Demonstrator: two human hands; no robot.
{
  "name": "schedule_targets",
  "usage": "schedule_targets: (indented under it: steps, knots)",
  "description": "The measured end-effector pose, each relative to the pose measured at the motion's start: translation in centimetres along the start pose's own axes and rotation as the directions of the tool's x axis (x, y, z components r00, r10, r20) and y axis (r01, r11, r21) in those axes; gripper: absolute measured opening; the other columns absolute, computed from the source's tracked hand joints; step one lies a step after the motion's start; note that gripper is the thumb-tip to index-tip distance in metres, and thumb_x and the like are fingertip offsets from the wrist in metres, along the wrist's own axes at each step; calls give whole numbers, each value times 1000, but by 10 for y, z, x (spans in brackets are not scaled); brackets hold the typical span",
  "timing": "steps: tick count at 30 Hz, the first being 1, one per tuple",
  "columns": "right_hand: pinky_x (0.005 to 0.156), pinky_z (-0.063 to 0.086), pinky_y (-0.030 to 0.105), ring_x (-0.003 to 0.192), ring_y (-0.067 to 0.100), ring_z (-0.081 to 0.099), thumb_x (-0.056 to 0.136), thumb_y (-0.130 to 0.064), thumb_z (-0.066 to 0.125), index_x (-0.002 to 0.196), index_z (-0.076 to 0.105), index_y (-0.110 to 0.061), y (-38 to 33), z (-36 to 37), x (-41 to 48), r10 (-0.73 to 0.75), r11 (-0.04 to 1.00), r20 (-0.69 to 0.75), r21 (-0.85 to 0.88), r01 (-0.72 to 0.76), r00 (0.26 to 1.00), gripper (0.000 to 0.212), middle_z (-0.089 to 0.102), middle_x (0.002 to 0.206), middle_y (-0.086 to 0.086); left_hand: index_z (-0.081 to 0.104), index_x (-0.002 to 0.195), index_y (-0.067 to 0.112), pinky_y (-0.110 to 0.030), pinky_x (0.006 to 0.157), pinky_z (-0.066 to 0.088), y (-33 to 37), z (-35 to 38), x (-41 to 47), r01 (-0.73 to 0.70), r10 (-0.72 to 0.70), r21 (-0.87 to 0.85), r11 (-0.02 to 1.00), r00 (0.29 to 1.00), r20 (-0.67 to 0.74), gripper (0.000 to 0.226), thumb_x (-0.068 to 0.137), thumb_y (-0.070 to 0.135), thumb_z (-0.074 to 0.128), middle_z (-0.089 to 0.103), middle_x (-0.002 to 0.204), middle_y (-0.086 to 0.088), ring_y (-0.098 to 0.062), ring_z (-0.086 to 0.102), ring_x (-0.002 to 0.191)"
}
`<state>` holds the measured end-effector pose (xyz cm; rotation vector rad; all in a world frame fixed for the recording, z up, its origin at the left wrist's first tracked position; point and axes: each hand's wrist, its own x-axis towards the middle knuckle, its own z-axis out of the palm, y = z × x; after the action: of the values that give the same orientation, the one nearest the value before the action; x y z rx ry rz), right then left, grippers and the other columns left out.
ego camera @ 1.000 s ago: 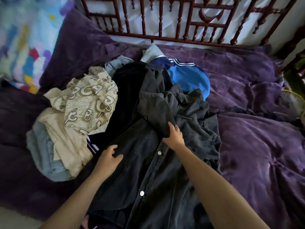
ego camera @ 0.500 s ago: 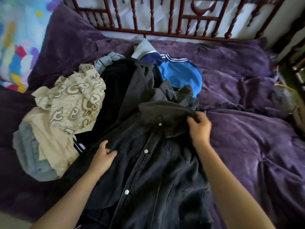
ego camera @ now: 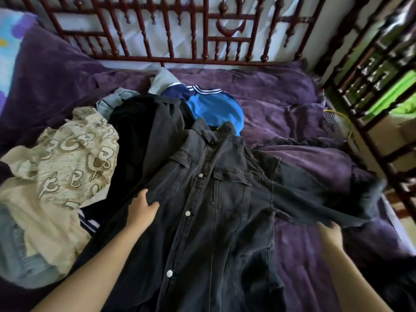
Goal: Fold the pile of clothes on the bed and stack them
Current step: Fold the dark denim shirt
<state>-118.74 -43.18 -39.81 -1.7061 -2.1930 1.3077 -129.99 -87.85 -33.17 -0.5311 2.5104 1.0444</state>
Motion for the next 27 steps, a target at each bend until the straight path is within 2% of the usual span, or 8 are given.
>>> schedule_targets:
  steps: [2, 4, 8, 12, 16, 22, 25, 27]
  knots:
    - [86, 45, 33, 105, 31, 52, 86, -18, 57, 131, 47, -3, -17, 22, -40, -7, 997, 114, -77, 16, 993, 49, 53, 127, 27, 32, 143, 10, -45, 101, 37, 1, -8, 16, -15, 17, 78, 997, 1000, -18, 57, 91, 21, 54, 41, 139, -21, -36, 40, 127]
    - [94, 42, 40, 113, 36, 50, 86, -16, 56, 132, 46, -7, -38, 49, -75, -57, 979, 235, -176, 101, 970, 47, 48, 130, 26, 36, 141, 9, -44, 99, 36, 5, -17, 34, -34, 41, 160, 986, 998, -37, 54, 92, 23, 53, 44, 134, -22, -39, 41, 124]
    - [101, 38, 36, 126, 34, 40, 91, -19, 53, 144, 31, -15, -81, 105, -127, -125, 862, 490, -376, 339, 863, 58, 30, 144, 18, 40, 138, 8, -44, 99, 35, 16, -36, 73, -54, 62, 207, 977, 998, -33, 50, 92, 24, 52, 44, 133, -22, -40, 40, 124]
    - [109, 32, 37, 136, 29, 26, 92, -21, 51, 148, 20, -22, -101, 165, -152, -156, 775, 609, -412, 478, 778, 64, 21, 151, 10, 39, 139, 8, -43, 100, 38, 23, -46, 111, -95, 96, 185, 978, 995, 6, 50, 93, 24, 51, 42, 136, -20, -36, 42, 124]
    - [112, 27, 43, 141, 33, 13, 92, -25, 50, 149, 14, -35, -114, 216, -154, -191, 707, 675, -408, 577, 712, 67, 6, 157, 7, 37, 139, 5, -36, 98, 37, 31, -49, 148, -126, 122, 115, 985, 991, 48, 49, 95, 21, 49, 39, 142, -17, -31, 44, 126]
    - [114, 17, 46, 144, 36, -7, 93, -33, 48, 145, 12, -48, -95, 263, -143, -31, 613, 738, -519, 596, 675, 65, -9, 158, 6, 37, 139, 5, -32, 101, 36, 60, -39, 208, -169, 170, -44, 985, 985, 18, 50, 94, 21, 52, 45, 141, -14, -26, 45, 128]
    - [116, 16, 44, 144, 34, -7, 92, -35, 48, 143, 15, -52, -88, 274, -127, 37, 632, 743, -535, 561, 668, 63, -6, 158, 6, 15, 149, 11, -36, 104, 37, 82, -30, 233, -9, 55, -268, 963, 984, 167, 75, 91, 25, 60, 37, 145, -11, -27, 43, 129]
    - [117, 14, 43, 145, 32, -8, 90, -37, 49, 141, 17, -53, -88, 279, -119, 57, 630, 757, -533, 565, 651, 62, -3, 158, 7, 13, 148, 10, -36, 100, 41, 93, -25, 246, 114, -30, -367, 923, 973, 227, 80, 88, 28, 62, 42, 141, -11, -28, 47, 124]
